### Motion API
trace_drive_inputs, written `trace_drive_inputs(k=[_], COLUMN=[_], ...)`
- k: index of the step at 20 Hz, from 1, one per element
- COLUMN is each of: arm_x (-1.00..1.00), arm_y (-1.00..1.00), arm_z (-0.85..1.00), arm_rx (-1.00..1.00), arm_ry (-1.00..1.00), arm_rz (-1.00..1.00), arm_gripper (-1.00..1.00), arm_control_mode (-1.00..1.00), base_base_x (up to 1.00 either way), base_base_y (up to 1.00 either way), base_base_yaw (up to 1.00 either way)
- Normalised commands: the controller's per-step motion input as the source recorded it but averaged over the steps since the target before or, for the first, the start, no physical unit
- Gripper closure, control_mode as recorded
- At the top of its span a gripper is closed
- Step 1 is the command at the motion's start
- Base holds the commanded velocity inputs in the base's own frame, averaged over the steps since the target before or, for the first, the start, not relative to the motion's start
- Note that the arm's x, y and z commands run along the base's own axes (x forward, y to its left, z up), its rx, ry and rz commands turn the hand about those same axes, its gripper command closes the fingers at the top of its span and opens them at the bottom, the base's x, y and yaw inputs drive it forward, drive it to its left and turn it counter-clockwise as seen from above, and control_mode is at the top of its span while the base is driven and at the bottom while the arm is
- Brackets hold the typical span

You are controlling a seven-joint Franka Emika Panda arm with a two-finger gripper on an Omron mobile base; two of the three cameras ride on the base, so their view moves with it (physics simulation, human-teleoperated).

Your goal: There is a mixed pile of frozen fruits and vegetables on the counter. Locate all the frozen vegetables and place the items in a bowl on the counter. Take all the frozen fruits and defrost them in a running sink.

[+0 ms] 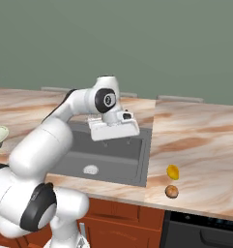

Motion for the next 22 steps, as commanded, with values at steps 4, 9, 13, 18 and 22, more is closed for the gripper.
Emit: trace_drive_inputs(k=[4, 9, 13, 18, 22], arm_x=[0.38, 0.59, 0.95, 0.93, 0.31], arm_y=[-1.0, -0.96, -1.0, -0.83, -0.33], arm_z=[-0.14, -0.13, -0.42, -0.38, -0.07], arm_rx=[0.02, 0.1, 0.27, 0.23, 0.0], arm_ry=[0.0, -0.03, 0.0, 0.0, 0.0], arm_rz=[0.03, 0.12, 0.0, -0.01, 0.0], arm_gripper=[-1.0, -1.0, -1.0, -1.0, -1.0], arm_control_mode=[-1.0, -1.0, -1.0, -1.0, -1.0], base_base_x=[0.0, 0.0, 0.0, 0.0, 0.0], base_base_y=[0.0, 0.0, 0.0, 0.0, 0.0], base_base_yaw=[0.0, 0.0, 0.0, 0.0, 0.0])
